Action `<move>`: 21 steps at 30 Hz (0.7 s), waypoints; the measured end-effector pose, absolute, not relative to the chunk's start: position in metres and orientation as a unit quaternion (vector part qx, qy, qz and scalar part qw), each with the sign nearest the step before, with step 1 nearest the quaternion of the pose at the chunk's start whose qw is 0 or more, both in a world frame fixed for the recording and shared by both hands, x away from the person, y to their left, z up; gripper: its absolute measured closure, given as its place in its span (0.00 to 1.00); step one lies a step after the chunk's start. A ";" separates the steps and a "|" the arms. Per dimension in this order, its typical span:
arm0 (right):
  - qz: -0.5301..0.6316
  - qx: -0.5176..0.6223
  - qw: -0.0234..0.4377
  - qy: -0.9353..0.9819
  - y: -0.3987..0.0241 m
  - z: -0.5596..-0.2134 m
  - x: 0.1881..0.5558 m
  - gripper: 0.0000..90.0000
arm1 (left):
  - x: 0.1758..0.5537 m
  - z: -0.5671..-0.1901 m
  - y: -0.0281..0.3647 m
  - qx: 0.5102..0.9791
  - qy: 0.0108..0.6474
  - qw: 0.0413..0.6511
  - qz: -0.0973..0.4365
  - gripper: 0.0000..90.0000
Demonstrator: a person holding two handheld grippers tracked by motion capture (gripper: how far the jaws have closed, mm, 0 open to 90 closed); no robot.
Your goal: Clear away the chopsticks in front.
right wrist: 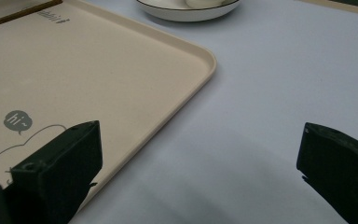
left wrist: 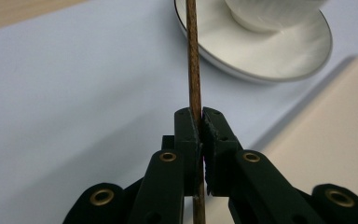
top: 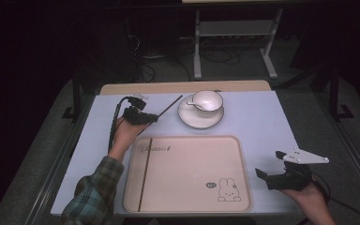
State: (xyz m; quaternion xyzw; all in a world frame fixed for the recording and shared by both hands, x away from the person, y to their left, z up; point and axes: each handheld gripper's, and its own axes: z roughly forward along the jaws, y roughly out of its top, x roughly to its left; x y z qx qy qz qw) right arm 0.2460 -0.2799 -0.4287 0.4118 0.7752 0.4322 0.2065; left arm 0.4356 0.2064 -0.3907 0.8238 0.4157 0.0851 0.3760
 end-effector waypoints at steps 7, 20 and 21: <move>0.431 0.412 0.207 0.776 -0.279 -0.429 0.245 0.00 | 0.388 -0.396 0.220 0.823 0.411 0.385 0.076 0.94; 0.429 0.410 0.207 0.778 -0.278 -0.428 0.244 0.00 | 0.324 -0.410 0.182 0.851 0.359 0.382 0.041 0.94; 0.429 0.410 0.207 0.778 -0.278 -0.428 0.244 0.00 | 0.319 -0.416 0.171 0.860 0.347 0.373 0.033 0.94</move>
